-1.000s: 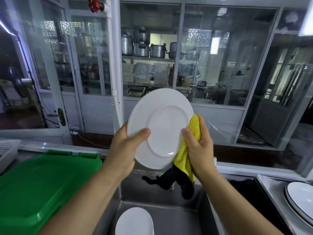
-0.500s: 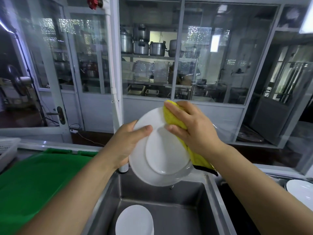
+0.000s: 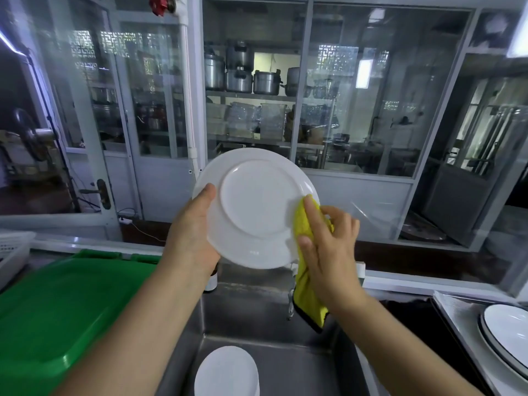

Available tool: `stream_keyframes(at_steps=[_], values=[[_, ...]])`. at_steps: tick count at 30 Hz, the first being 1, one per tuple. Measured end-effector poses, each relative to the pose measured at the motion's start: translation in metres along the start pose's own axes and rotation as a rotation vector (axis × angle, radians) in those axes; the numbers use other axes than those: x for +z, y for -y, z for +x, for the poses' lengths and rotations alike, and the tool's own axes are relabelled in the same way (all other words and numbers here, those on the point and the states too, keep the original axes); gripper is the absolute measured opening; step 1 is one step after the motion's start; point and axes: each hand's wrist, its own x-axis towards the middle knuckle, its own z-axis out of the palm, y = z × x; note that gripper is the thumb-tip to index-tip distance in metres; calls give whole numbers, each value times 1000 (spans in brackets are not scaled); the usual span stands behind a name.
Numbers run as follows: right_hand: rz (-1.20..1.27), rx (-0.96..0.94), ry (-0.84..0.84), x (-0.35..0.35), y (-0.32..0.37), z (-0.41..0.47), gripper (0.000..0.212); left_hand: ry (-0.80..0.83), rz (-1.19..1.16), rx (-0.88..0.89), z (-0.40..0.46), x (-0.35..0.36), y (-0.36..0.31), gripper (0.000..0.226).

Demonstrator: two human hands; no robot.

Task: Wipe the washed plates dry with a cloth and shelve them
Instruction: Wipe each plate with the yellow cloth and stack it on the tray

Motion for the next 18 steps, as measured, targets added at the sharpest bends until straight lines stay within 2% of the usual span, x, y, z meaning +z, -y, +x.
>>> stream_keyframes(at_steps=[6,8,12,18], values=[[-218,-232,-53,18,33,-20,42,-38,-78,-121,-2,9,21,39],[-220,-287,-50,21,38,-14,44,-12,-77,-172,-5,11,27,42],[-227,-364,-2,22,45,-2,48,27,-40,-243,-15,14,33,31],[-209,-497,4,15,25,-16,48,104,-86,-276,-19,11,27,45]])
